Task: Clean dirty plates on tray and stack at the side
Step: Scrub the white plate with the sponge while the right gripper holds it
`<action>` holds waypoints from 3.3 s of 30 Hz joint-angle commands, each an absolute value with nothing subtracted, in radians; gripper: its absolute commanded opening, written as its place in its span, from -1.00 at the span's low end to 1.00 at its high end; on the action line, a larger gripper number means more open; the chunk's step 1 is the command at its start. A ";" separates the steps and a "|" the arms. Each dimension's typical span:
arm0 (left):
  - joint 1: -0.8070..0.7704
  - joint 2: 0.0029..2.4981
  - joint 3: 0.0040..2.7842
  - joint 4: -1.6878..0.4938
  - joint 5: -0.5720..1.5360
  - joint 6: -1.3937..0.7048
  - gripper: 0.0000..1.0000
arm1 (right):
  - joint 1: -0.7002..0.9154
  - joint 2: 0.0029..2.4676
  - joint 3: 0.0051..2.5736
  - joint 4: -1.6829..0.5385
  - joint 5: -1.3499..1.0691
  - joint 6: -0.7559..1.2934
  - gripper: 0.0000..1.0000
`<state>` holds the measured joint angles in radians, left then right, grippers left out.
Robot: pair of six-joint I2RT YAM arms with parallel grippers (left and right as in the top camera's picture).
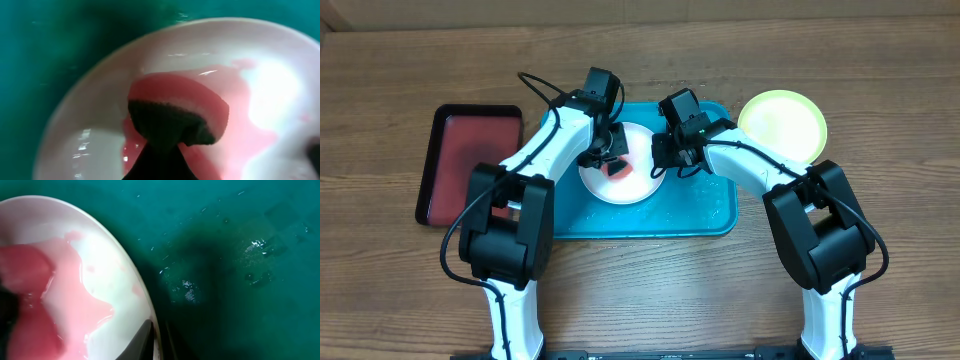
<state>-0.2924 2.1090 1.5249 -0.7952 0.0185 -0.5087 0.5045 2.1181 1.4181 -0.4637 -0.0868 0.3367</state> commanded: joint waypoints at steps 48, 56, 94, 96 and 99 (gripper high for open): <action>-0.293 2.107 1.670 -1.013 -0.322 -0.423 -0.92 | 0.504 2.149 1.412 -0.473 -0.072 0.340 -0.80; -0.293 2.107 1.737 -0.957 0.051 -0.426 -0.92 | 0.504 2.149 1.412 -0.472 -0.072 0.340 -0.80; -0.313 2.107 1.762 -1.089 -0.418 -0.487 -0.91 | 0.504 2.149 1.412 -0.477 -0.072 0.340 -0.80; -0.281 2.107 1.794 -1.105 -0.371 -0.487 -0.92 | 0.504 2.149 1.412 -0.480 -0.072 0.340 -0.80; -0.208 2.107 1.805 -1.115 -0.289 -0.487 -0.92 | 0.504 2.149 1.412 -0.480 -0.072 0.340 -0.80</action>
<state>-0.2825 2.1098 1.7763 -1.1042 -0.3542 -0.4694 0.5056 2.1181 1.4181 -0.4644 -0.0990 0.3374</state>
